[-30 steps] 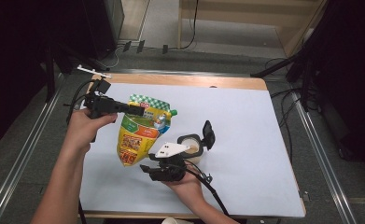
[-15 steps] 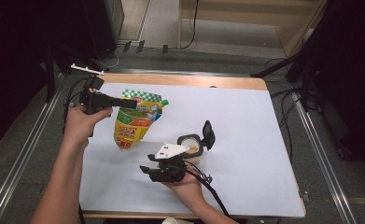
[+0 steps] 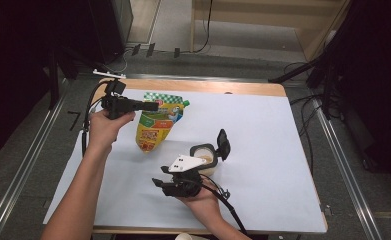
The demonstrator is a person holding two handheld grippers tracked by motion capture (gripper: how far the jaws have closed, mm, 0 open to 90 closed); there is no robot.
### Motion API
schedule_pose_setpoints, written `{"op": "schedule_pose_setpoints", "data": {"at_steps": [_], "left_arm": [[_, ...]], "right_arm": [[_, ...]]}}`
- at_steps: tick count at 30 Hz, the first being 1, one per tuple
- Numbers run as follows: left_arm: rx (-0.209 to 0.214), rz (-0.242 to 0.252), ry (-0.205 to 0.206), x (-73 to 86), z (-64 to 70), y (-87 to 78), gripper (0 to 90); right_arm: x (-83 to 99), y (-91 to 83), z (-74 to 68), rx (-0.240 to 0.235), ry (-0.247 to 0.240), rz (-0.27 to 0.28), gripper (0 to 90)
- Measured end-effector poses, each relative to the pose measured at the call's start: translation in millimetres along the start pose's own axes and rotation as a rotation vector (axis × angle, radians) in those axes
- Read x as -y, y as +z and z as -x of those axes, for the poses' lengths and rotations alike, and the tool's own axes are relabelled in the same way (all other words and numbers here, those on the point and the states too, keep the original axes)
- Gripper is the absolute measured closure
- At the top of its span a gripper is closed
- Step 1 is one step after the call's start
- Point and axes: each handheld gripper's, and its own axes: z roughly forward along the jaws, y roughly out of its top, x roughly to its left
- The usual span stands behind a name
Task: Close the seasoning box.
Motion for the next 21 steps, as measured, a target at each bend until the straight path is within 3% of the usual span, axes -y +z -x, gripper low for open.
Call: {"op": "schedule_pose_setpoints", "data": {"at_steps": [3, 11, 21], "left_arm": [[0.014, 0.004, -0.023, 2.9, -5.5, 0.1, 90.0], [0.011, -0.018, -0.026, 5.9, -6.2, -8.0, 88.1], [0.015, -0.032, -0.002, 8.5, -4.7, -12.0, 81.2]], "right_arm": [[0.1, -0.4, 0.6, -0.002, 0.002, 0.000, 52.8], [-0.9, 0.5, -1.3, -0.011, -0.004, -0.006, 52.9], [-0.9, 3.7, -2.8, -0.031, -0.009, -0.026, 53.0]]}}
